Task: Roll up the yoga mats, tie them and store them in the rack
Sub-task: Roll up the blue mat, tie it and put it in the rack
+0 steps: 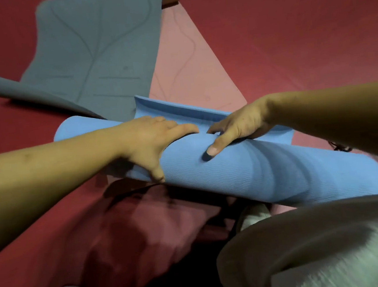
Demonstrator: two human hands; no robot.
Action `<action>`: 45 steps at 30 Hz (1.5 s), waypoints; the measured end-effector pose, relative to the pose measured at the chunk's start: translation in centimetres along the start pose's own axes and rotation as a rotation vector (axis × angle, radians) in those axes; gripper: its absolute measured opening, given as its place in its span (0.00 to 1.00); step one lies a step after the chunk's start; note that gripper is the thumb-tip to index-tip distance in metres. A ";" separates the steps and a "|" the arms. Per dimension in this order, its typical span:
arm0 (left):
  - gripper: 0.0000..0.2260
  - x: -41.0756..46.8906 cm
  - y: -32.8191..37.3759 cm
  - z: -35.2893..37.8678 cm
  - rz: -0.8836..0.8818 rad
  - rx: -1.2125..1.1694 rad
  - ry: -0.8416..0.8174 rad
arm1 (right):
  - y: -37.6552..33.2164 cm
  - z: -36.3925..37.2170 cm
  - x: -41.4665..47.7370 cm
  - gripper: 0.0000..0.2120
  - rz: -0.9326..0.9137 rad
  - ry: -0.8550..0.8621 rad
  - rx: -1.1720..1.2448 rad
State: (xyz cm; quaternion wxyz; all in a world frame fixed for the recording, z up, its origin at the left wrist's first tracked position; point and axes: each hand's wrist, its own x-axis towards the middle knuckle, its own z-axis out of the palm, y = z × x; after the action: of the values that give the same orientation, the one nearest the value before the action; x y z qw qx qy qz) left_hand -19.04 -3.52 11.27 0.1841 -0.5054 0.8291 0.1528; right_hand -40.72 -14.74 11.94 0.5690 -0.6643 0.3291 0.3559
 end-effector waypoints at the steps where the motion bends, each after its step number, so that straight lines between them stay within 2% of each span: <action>1: 0.53 0.4 0.2 -0.2 -0.003 -0.049 -0.024 | 0.0 0.2 -0.1 0.38 0.003 0.000 -0.071; 3: 0.51 1.2 0.6 -0.8 0.000 -0.136 -0.069 | -0.1 0.9 -0.2 0.40 0.001 0.040 -0.202; 8: 0.49 0.7 0.1 -1.7 -0.031 -0.230 -0.126 | -0.3 1.8 1.1 0.47 -0.100 0.141 -0.298; 10: 0.49 0.2 0.0 -1.3 -0.043 -0.292 -0.138 | -0.2 1.7 1.6 0.41 -0.113 0.139 -0.312; 13: 0.50 -0.2 0.1 -0.6 -0.016 -0.383 -0.157 | 0.3 1.7 2.0 0.32 -0.130 0.048 -0.219; 16: 0.49 -1.0 0.3 0.9 0.012 -0.152 -0.023 | 1.4 1.3 2.0 0.35 -0.096 0.018 -0.122; 18: 0.48 -1.6 0.6 1.5 0.036 0.008 0.110 | 1.8 1.1 2.0 0.34 -0.073 0.018 -0.086; 20: 0.52 -1.9 1.1 1.7 0.052 0.130 0.198 | 1.7 0.9 2.0 0.32 -0.064 -0.012 -0.048; 23: 0.62 -1.5 1.7 1.9 -0.013 0.300 0.103 | 1.3 0.8 2.3 0.36 -0.059 -0.066 -0.008; 28: 0.58 -0.8 0.9 2.6 -0.054 0.011 0.012 | 1.1 1.2 3.1 0.38 0.062 -0.028 0.044; 33: 0.54 -0.9 0.6 4.4 -0.068 -0.181 -0.098 | 0.8 1.9 3.7 0.29 0.097 -0.057 0.005; 38: 0.54 -0.1 1.5 6.6 -0.125 -0.323 -0.186 | 1.8 3.5 5.2 0.46 0.161 0.000 -0.225; 41: 0.54 0.3 2.4 7.5 -0.112 -0.355 -0.256 | 2.9 4.5 6.0 0.47 0.180 -0.008 -0.264; 45: 0.51 0.4 3.5 9.0 -0.089 -0.434 -0.380 | 5.0 6.8 6.7 0.43 0.174 0.009 -0.293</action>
State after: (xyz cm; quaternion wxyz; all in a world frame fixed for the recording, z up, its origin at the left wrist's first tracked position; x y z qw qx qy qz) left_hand -20.98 1.63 3.36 0.2302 -0.5312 0.7048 0.4101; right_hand -42.03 -8.90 3.02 0.4316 -0.7107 0.3325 0.4451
